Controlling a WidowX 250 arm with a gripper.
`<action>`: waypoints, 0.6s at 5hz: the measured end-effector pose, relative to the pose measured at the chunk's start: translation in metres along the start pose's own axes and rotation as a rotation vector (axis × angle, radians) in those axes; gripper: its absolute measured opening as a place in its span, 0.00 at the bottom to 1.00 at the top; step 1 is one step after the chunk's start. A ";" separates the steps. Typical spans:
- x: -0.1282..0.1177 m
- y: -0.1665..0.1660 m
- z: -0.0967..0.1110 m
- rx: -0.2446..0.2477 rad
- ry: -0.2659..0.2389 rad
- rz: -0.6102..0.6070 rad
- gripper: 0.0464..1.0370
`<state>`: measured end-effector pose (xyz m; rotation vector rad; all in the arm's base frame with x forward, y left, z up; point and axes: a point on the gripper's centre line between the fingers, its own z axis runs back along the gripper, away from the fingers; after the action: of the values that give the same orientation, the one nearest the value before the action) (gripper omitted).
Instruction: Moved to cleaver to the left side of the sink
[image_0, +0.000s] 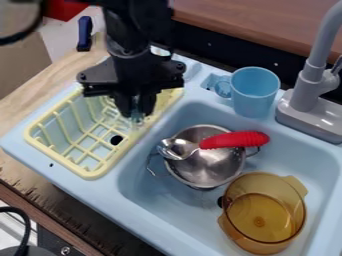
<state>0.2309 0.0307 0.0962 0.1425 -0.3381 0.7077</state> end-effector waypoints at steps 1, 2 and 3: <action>0.011 -0.007 -0.010 0.014 -0.007 0.057 0.18; 0.014 -0.008 -0.019 0.027 -0.008 0.103 0.18; 0.017 -0.007 -0.023 0.049 -0.030 0.168 0.18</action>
<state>0.2535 0.0415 0.0802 0.1724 -0.3642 0.8816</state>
